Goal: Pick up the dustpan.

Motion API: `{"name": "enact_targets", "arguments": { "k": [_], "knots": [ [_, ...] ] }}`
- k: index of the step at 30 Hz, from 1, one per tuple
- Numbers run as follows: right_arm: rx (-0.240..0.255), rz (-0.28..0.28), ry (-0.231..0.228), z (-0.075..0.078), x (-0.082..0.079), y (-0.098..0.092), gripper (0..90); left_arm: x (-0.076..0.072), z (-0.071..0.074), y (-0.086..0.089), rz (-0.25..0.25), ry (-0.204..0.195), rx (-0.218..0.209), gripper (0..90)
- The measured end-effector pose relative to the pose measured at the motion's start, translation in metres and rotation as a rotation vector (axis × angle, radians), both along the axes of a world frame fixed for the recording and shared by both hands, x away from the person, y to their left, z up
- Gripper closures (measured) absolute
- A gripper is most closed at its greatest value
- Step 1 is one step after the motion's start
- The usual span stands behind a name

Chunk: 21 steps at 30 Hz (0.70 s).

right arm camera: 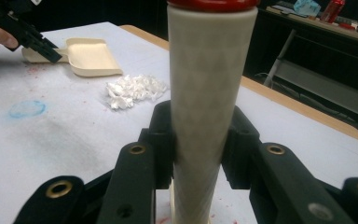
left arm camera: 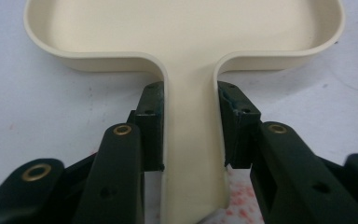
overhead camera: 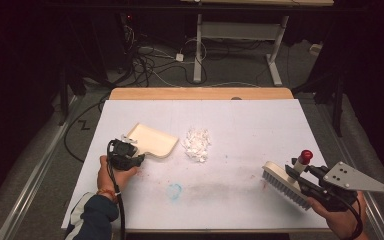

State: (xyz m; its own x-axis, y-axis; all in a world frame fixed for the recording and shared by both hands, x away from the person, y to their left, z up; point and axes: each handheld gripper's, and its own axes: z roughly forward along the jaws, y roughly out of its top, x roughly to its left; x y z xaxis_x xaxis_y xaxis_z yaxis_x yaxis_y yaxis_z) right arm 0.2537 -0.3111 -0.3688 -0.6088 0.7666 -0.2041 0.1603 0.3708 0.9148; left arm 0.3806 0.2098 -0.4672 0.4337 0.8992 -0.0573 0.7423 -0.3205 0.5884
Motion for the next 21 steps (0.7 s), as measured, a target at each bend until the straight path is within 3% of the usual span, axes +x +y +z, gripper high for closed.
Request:
{"name": "enact_targets", "arguments": {
  "k": [8, 14, 21],
  "knots": [
    [0.008, -0.008, 0.006, -0.004, 0.004, -0.003, 70.1, -0.023, 0.024, 0.006, -0.058, -0.048, 0.019, 63.8],
    [0.012, -0.007, 0.006, -0.004, 0.007, -0.001, 70.1, -0.043, 0.032, 0.009, -0.085, -0.071, 0.043, 63.8],
    [0.025, -0.005, 0.023, -0.007, 0.01, -0.002, 70.1, -0.065, 0.037, 0.012, -0.114, -0.085, 0.023, 63.8]
  ]
}}
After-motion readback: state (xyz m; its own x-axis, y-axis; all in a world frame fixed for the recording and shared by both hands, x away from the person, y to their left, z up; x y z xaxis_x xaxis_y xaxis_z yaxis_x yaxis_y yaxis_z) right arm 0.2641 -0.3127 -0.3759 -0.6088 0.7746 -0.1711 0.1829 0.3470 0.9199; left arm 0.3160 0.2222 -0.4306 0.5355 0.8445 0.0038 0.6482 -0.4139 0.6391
